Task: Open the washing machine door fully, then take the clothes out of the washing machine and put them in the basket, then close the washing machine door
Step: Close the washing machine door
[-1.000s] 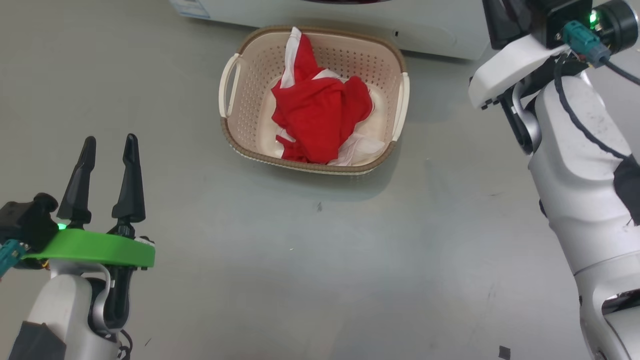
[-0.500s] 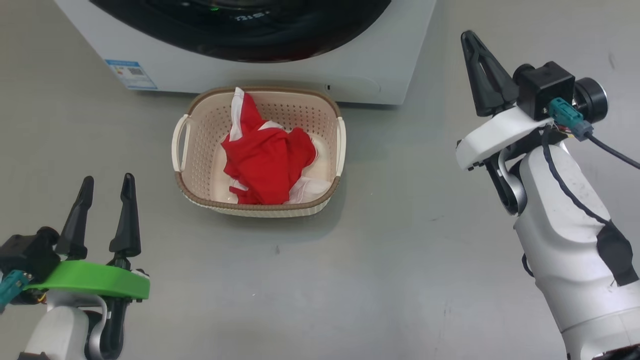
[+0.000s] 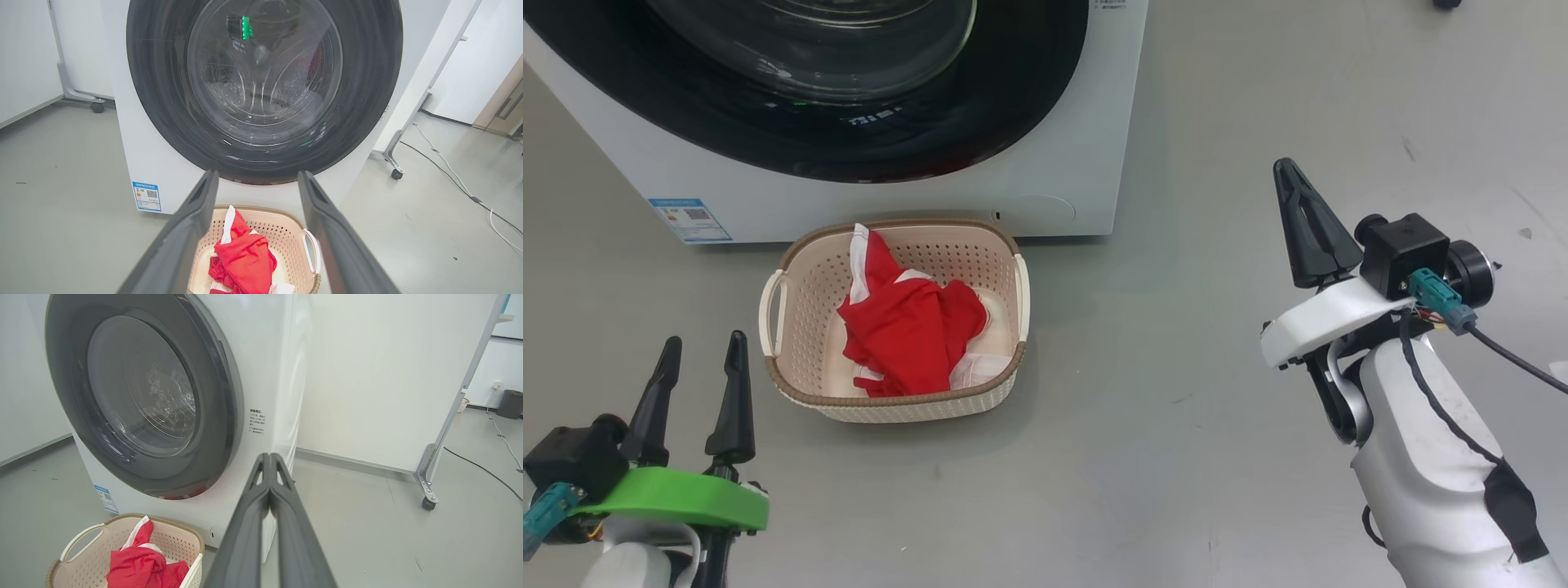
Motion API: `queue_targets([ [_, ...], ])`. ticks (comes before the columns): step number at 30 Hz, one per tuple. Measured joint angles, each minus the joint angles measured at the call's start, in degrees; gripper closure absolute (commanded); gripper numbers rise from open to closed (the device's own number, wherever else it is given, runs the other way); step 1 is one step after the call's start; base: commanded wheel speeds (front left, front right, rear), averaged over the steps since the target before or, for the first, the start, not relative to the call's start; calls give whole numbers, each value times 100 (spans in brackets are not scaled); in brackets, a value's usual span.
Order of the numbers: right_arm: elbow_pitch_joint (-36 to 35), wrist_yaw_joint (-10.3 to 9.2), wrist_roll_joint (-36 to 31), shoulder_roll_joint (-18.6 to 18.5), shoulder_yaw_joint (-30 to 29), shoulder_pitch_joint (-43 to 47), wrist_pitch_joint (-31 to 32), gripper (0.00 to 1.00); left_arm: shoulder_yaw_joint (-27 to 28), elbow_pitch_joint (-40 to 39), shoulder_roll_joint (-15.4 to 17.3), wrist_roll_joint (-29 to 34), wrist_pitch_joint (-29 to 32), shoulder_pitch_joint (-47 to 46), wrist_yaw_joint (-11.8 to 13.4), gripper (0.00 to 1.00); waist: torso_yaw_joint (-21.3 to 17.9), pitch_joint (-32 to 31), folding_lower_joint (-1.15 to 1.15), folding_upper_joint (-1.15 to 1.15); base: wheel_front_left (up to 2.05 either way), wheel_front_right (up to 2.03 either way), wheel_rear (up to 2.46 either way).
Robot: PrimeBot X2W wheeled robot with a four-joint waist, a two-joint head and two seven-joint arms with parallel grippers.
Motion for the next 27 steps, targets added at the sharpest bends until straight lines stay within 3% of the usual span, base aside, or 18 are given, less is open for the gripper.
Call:
queue_targets([
  [16, -693, -154, 148, 124, -260, 1102, 0, 100, 311, -143, -55, 74, 0, 366, 0, 0, -478, -369, 0, 0, 0, 0, 0],
  [18, -790, -196, 165, 125, -303, 1225, 0, 53, 299, -147, -89, 99, 0, 382, 0, 0, -501, -377, 0, 0, 0, 0, 0],
  [19, -835, -201, 165, 126, -318, 1272, 0, 4, 297, -147, -104, 99, 0, 389, 0, 0, -507, -377, 0, 0, 0, 0, 0],
  [20, -886, -209, 165, 127, -330, 1315, 0, 0, 297, -149, -115, 99, 0, 402, 0, 0, -512, -376, 0, 0, 0, 0, 0],
  [27, -1102, -253, 159, 148, -348, 1542, 0, 0, 302, -155, -151, 129, 0, 419, 0, 0, -535, -382, 0, 0, 0, 0, 0],
])
